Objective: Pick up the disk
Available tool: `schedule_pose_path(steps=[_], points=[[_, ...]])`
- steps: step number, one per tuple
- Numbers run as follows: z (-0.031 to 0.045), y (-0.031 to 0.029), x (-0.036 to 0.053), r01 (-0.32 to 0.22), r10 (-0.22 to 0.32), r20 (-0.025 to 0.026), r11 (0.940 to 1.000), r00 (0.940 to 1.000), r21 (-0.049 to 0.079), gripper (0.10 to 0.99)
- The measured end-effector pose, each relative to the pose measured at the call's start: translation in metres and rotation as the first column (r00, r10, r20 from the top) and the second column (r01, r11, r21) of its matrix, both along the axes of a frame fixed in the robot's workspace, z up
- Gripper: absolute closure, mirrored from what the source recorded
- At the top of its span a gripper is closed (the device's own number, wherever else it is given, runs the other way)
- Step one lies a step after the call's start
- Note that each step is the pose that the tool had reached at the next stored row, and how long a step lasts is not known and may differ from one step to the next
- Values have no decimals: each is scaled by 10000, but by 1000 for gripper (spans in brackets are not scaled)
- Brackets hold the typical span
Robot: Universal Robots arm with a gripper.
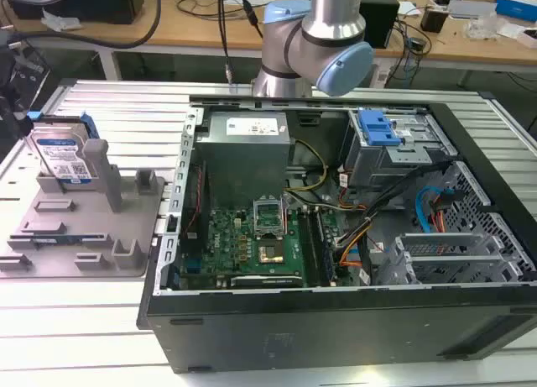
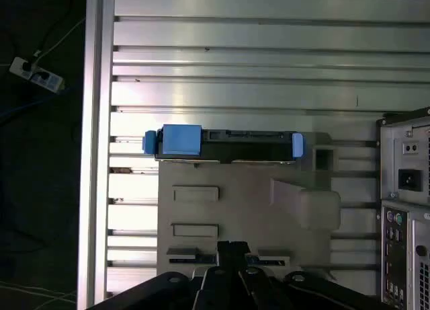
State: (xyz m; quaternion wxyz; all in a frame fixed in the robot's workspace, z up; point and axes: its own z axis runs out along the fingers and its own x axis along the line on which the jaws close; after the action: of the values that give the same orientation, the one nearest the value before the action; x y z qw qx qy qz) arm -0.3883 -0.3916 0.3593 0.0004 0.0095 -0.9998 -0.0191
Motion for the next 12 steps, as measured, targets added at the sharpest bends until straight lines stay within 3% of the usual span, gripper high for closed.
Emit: schedule_pose_path(steps=[12], points=[[0, 0, 0, -119, 119, -1, 9999, 9999, -1, 980]])
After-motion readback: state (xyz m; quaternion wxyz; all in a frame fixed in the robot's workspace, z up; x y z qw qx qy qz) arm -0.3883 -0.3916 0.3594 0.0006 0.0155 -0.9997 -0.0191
